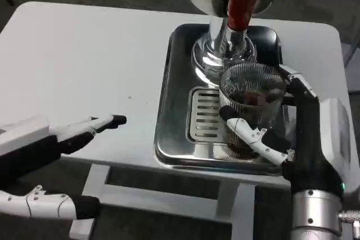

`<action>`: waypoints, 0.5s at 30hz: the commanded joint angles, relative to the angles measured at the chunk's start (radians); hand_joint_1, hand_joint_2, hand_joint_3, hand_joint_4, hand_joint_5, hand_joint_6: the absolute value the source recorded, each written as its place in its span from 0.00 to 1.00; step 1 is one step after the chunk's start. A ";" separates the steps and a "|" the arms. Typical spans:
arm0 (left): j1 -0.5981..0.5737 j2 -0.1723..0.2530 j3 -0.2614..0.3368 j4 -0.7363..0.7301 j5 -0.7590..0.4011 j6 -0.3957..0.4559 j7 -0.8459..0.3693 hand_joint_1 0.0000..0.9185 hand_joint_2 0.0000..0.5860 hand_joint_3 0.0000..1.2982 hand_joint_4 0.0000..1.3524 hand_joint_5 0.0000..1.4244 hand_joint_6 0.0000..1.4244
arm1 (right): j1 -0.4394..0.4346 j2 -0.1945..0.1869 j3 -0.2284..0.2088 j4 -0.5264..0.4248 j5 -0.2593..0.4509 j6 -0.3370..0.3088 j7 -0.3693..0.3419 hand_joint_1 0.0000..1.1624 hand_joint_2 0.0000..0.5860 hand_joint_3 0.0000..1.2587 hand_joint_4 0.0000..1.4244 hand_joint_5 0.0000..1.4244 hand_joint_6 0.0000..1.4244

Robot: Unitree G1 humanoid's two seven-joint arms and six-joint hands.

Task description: Grasp the cup under the faucet to collect the drink, then remove the cup.

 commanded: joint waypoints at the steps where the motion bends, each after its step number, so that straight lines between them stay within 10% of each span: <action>1: -0.023 0.005 -0.017 0.019 -0.020 -0.024 -0.008 0.00 0.14 0.00 0.00 0.00 0.13 | 0.037 0.002 -0.010 -0.075 0.000 -0.021 -0.005 0.66 0.40 0.56 0.60 0.77 1.00; 15: -0.131 -0.015 -0.074 0.052 -0.101 -0.099 -0.017 0.00 0.14 0.00 0.00 0.00 0.13 | 0.148 -0.003 -0.083 -0.296 0.093 -0.005 0.108 0.68 0.39 0.59 0.63 0.80 1.00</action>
